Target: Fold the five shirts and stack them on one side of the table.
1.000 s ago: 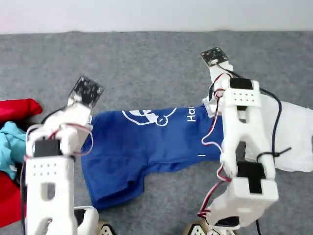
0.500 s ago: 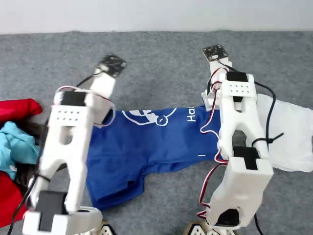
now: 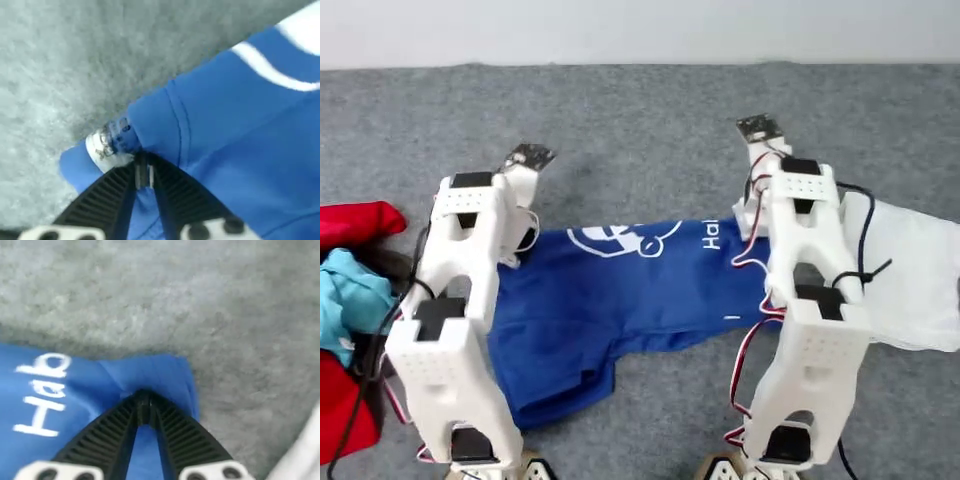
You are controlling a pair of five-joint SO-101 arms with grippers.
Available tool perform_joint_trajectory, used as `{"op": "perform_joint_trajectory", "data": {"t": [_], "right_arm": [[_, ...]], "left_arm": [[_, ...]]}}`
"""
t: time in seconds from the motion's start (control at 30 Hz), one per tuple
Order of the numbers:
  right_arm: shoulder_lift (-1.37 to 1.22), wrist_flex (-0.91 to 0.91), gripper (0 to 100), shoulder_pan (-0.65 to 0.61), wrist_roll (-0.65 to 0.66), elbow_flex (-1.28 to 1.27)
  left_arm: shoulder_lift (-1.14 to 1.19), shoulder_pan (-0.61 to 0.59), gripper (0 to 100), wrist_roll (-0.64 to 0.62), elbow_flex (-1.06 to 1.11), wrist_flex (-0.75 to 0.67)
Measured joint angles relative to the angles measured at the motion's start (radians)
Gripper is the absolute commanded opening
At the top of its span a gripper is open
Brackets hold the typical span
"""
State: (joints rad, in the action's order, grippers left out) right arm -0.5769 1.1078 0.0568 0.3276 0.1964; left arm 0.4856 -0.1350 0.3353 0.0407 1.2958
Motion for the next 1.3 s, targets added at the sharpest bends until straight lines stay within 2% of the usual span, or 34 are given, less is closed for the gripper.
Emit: {"op": "perform_joint_trajectory", "data": {"t": [0.13,0.27,0.4,0.53,0.7,0.9,1.13,1.3], "right_arm": [[-0.006,0.014,1.0,0.069,0.000,0.054],[-0.006,0.112,1.0,0.117,0.000,0.140],[-0.006,0.224,1.0,0.117,0.000,0.221],[-0.006,0.284,1.0,0.089,0.000,0.279],[-0.018,0.264,1.0,-0.005,0.000,0.290],[-0.115,0.147,1.0,-0.075,0.000,0.290],[-0.222,0.120,1.0,-0.044,-0.002,0.318],[-0.232,0.198,1.0,0.049,0.000,0.381]], "left_arm": [[0.052,-0.026,1,0.000,-0.068,0.049],[0.040,-0.049,1,0.000,-0.071,0.063],[-0.023,-0.051,1,-0.002,-0.066,0.109],[-0.141,0.012,1,0.000,-0.066,0.146],[-0.219,0.094,1,0.000,-0.066,0.155],[-0.152,0.121,1,0.000,-0.066,0.114],[0.049,0.081,1,0.000,-0.068,0.091],[0.052,0.049,1,0.000,-0.075,0.091]]}}
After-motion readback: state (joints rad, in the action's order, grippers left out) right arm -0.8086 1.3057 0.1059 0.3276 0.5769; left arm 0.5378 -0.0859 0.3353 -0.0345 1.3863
